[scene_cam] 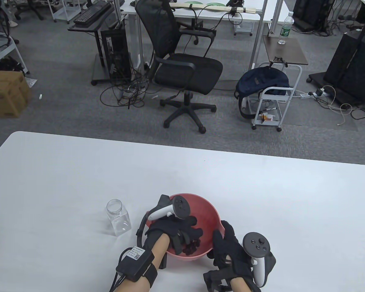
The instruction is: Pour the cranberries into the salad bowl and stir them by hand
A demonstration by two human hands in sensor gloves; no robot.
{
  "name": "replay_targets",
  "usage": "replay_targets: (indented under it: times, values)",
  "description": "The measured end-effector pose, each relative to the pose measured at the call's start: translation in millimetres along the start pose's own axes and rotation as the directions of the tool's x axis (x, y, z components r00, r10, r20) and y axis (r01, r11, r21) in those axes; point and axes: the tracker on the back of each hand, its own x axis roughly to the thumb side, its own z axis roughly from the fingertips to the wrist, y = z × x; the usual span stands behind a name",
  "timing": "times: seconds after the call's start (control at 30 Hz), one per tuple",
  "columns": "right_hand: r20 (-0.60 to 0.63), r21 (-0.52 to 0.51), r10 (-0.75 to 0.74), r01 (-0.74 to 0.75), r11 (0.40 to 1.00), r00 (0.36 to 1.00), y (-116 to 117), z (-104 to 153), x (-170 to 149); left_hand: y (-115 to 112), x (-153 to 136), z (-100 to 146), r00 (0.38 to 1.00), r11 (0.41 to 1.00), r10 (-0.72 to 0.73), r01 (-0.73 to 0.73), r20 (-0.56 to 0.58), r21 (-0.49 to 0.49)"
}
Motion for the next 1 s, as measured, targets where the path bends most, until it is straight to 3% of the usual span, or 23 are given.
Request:
replay_targets:
  times: [0.6,1.0]
  values:
    - [0.000,0.002,0.000,0.000,1.000,1.000,-0.3,-0.2,-0.5,1.9,-0.4,4.7,0.988,0.998,-0.068,0.069,-0.139,0.004]
    - [0.001,0.004,0.004,-0.004,1.000,1.000,-0.3,-0.7,-0.5,-1.2,2.6,1.1,0.989,0.995,-0.094,0.090,-0.112,-0.045]
